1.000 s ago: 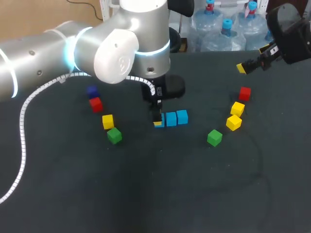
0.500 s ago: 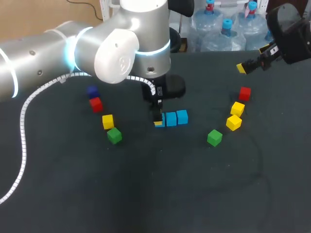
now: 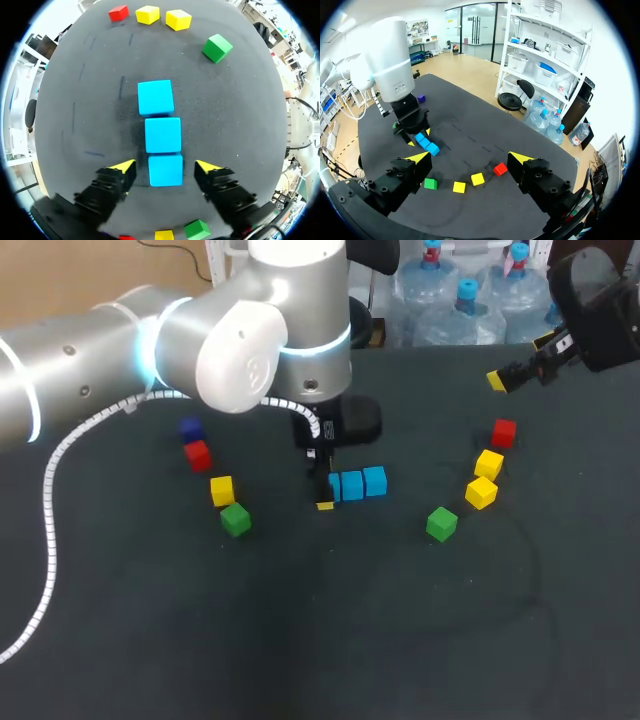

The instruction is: Place the blue cubes, place green cubes on the blue cubes, place the yellow cubes on the green cubes, then place the red cubes on the yellow cubes, and place purple cube on the red cubes.

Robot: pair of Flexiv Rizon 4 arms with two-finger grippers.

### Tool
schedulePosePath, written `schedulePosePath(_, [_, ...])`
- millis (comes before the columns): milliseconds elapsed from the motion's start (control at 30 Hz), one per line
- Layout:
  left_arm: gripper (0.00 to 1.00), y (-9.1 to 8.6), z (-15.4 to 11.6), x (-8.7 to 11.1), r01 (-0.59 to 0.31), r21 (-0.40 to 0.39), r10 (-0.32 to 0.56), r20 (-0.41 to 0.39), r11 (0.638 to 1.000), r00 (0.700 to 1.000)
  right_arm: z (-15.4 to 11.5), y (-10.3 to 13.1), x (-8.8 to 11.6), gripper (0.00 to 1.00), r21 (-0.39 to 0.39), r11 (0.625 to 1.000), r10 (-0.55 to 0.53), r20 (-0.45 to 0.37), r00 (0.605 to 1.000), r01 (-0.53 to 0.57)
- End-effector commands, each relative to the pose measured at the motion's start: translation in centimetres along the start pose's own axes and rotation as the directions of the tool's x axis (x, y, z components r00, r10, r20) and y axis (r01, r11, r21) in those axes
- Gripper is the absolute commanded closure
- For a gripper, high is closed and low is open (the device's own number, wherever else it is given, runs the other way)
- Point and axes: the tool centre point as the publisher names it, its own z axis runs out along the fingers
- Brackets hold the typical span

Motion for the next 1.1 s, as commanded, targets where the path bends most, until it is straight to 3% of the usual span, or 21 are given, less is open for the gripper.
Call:
schedulePosePath(33, [0.0,0.2,0.0,-0.1,0.001,0.005,-0.001,-0.005,1.0,1.0,0.1,0.2,0.1,0.0,0.011,1.0,0.001,0.004,1.0,-0.001])
schedulePosePath(333, [0.0,0.2,-0.1,0.4,0.009,0.007,-0.009,-0.002,1.0,1.0,0.1,0.2,0.1,0.0,0.011,1.0,0.001,0.004,1.0,-0.001])
schedulePosePath(567, [0.0,-0.5,-2.1,2.8,0.038,-0.001,-0.038,-0.017,0.999,0.999,0.1,0.2,0.1,0.0,0.011,1.0,0.001,0.004,1.0,-0.001])
schedulePosePath(800, [0.0,-1.6,-3.1,4.7,0.058,0.055,-0.056,-0.039,0.997,0.998,0.1,0.2,0.1,0.0,0.011,1.0,0.001,0.004,1.0,-0.001])
schedulePosePath(1100, [0.0,-3.4,-3.6,7.2,0.235,0.047,-0.227,-0.125,0.971,0.966,0.1,0.2,0.1,0.0,0.011,1.0,0.001,0.004,1.0,-0.001])
